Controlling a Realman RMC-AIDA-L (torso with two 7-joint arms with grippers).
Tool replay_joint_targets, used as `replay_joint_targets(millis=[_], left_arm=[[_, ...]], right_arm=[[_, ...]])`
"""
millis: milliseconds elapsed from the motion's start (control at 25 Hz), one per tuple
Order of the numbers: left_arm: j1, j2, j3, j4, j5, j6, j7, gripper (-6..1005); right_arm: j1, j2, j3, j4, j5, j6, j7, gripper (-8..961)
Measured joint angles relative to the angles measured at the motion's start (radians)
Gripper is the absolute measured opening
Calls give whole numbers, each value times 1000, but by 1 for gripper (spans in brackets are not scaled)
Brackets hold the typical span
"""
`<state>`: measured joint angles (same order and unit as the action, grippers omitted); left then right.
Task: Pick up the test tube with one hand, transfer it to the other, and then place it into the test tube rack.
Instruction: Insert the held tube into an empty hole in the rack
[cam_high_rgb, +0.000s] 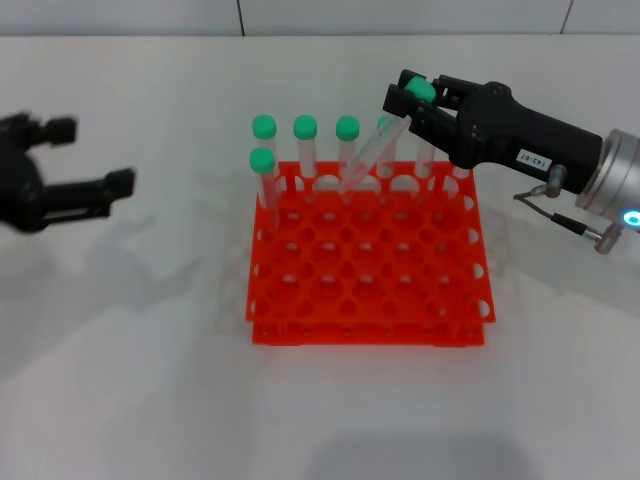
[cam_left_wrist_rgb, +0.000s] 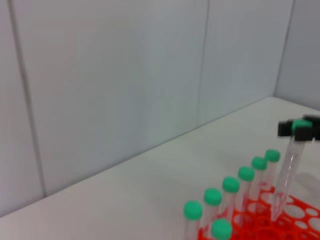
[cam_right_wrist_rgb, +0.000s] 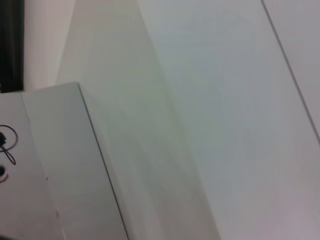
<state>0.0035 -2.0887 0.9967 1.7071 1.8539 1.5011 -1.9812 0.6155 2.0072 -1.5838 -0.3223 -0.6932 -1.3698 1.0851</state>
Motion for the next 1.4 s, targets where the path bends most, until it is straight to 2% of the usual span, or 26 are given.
replay_joint_targets(millis=[120,240,480,680,960,1160,1400], left_arm=[[71,-1,7,-89,-80,-23,117,883],[105,-1,7,-220,-149,-21,271,882],[111,1,-19,-487,-196,-24,530,882],[96,4,-76,-637,-199,-21,660,881],[91,4,-103,-714,-200,-25,739,880],[76,6,-112,-739,-200,-30,750,880],[67,5,-116,-743,-200,-30,757,879]], right_arm=[[8,-2,1,-1,-5,1,0,261],[9,-5,0,-1,-8,1,1,261],[22,-7,2,-3,-27,2,2,262],[39,-8,4,-18,-69,4,10,262],[46,-12,5,-70,-125,32,45,260],[41,0,5,-198,-228,124,127,260],[36,10,-26,-283,-265,211,176,261]])
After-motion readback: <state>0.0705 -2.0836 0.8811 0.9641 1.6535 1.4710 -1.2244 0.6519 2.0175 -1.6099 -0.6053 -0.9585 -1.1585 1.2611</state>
